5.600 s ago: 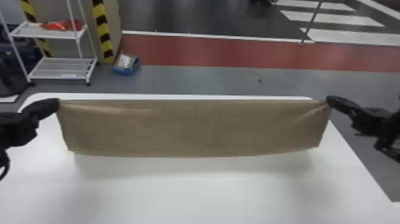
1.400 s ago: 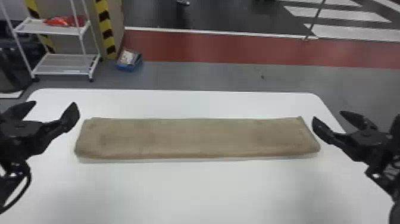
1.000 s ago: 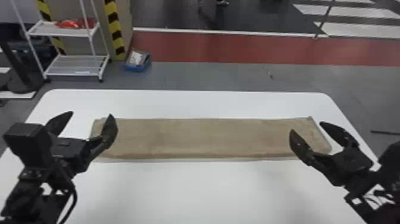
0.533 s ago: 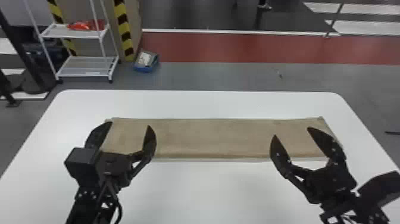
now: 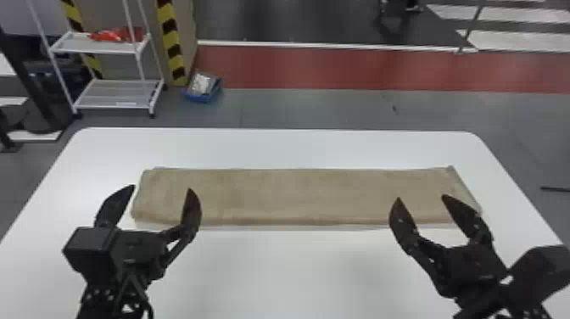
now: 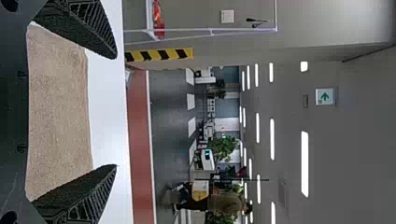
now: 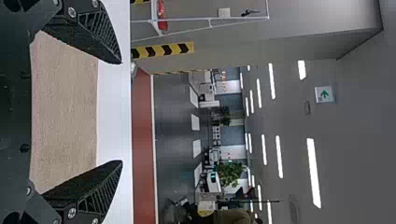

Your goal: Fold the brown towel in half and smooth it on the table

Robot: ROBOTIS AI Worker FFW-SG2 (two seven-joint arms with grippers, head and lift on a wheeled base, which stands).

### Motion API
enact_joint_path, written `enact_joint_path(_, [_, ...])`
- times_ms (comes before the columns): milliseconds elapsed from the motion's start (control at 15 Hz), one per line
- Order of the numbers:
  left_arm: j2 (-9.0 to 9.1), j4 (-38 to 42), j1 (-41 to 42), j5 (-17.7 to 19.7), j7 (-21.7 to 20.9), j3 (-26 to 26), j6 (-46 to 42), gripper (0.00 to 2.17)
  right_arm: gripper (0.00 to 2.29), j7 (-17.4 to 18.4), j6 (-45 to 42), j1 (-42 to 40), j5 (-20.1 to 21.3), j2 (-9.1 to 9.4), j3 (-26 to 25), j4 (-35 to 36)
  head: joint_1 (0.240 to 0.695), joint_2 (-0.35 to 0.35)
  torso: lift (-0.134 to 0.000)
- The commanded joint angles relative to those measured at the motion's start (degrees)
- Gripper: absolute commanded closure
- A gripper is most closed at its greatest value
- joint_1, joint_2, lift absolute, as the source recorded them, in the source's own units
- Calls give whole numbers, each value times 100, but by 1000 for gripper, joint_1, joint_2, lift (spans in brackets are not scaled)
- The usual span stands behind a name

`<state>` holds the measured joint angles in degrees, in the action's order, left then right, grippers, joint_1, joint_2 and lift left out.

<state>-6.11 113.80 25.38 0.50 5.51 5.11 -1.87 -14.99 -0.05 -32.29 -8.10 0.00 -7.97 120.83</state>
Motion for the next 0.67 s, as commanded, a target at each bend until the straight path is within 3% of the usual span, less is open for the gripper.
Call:
enact_joint_path(0, [4, 134, 108, 11, 3, -10, -10, 46, 184, -4, 124, -32, 107, 5, 103, 125, 695, -48, -120])
enact_joint_path(600, [4, 389, 248, 20, 82, 7, 8, 39, 164, 22, 441, -76, 212, 5, 147, 318, 695, -29, -120])
